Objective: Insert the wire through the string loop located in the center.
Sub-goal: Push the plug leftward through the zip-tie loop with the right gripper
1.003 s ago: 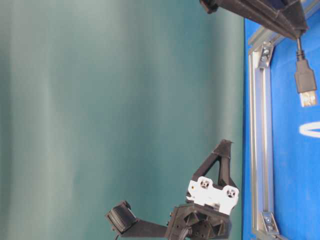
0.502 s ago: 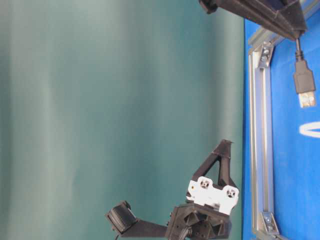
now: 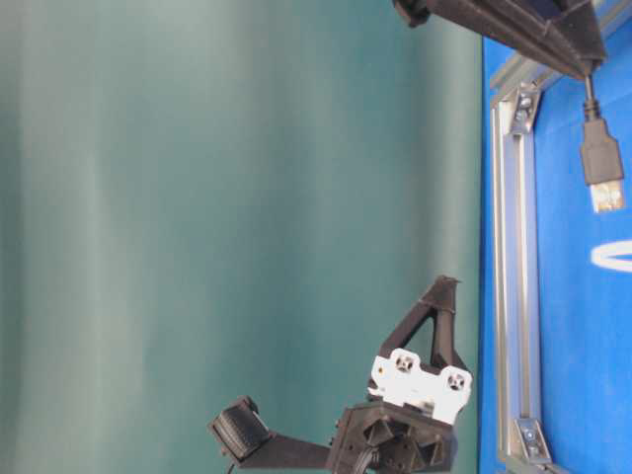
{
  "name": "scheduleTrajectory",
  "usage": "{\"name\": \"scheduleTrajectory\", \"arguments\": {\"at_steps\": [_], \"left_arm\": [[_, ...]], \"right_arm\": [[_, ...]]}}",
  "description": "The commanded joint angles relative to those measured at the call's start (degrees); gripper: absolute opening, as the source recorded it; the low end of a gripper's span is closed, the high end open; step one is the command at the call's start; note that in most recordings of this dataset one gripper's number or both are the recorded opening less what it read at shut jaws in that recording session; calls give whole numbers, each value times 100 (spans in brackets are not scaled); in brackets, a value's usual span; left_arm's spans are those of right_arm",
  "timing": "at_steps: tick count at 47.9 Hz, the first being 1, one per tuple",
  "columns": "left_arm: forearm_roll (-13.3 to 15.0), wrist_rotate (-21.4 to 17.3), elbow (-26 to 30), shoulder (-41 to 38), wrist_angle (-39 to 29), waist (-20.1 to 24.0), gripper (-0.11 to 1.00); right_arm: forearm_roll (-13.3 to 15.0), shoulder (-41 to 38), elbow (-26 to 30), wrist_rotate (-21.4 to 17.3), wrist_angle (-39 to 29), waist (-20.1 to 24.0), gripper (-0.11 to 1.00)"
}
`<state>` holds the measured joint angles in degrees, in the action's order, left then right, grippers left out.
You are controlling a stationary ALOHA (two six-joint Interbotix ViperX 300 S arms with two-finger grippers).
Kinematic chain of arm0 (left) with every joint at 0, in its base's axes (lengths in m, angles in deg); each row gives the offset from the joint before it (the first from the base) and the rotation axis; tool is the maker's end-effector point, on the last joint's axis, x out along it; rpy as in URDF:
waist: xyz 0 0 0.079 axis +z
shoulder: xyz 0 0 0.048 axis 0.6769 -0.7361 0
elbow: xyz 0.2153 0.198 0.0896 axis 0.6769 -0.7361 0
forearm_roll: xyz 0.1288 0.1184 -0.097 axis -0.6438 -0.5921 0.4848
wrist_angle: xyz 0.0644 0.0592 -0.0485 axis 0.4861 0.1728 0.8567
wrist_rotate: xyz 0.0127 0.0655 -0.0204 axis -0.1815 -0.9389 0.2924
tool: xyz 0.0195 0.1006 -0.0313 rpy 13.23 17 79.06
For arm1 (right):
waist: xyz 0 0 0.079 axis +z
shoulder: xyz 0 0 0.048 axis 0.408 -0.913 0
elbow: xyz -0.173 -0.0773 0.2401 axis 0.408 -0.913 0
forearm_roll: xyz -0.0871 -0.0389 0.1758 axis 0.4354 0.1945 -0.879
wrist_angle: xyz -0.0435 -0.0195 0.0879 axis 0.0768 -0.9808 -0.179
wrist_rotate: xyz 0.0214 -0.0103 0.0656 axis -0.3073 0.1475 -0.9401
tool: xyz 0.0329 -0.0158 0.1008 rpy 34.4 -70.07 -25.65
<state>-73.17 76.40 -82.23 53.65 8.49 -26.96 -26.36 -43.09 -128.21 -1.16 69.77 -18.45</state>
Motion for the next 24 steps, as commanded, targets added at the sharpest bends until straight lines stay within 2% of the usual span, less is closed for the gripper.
{"name": "scheduleTrajectory", "arguments": {"at_steps": [1, 24], "left_arm": [[-18, 9, 44, 202, 53, 0, 0], [-18, 0, 35, 202, 62, 0, 0]], "right_arm": [[-18, 44, 97, 9, 62, 18, -2], [18, -545, 677, 26, 79, 70, -2]]}}
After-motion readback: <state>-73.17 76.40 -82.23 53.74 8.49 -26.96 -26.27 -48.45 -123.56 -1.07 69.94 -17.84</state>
